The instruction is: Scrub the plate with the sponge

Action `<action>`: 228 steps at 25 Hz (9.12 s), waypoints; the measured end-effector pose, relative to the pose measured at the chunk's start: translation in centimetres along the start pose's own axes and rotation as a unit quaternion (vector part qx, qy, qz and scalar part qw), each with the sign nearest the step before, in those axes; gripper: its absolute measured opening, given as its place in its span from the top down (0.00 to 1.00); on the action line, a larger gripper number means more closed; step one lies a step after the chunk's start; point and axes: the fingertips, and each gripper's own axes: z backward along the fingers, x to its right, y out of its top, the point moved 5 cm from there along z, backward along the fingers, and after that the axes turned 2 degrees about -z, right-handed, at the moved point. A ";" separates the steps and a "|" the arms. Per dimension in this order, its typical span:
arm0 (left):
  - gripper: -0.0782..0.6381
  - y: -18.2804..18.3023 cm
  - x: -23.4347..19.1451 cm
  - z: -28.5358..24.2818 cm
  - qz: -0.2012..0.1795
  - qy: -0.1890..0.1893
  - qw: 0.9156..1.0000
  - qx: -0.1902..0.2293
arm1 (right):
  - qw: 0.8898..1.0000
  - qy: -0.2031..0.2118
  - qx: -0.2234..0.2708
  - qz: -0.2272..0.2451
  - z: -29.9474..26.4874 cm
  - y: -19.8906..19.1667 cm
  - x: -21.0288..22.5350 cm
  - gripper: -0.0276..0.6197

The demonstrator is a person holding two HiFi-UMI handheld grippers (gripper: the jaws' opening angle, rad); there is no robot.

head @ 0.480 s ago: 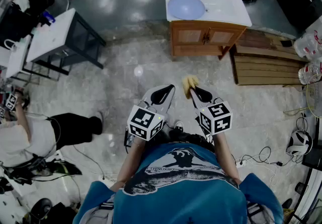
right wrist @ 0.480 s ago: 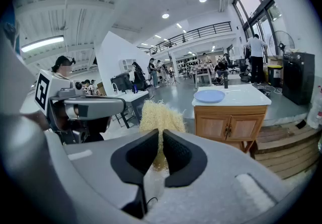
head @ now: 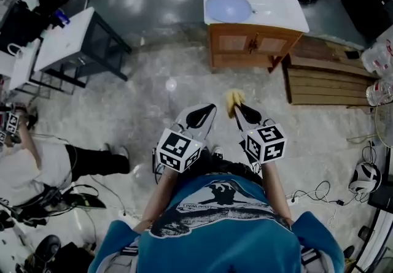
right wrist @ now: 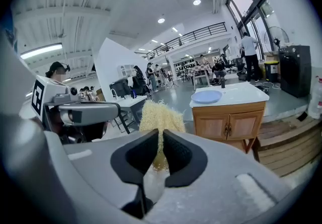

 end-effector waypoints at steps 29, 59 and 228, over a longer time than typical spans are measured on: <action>0.87 6.6 -15.7 -13.5 0.000 -0.074 0.997 -0.014 | 0.995 -0.060 -0.017 -0.076 -12.9 9.0 9.6 0.91; 0.68 5.5 -30.3 -28.3 0.178 -0.053 0.980 -0.074 | 0.990 -0.102 -0.038 -0.085 -21.7 17.1 21.8 0.91; 0.65 3.1 -28.8 -24.3 0.185 -0.109 0.975 -0.063 | 0.995 -0.062 -0.080 -0.020 -27.8 15.1 16.9 0.91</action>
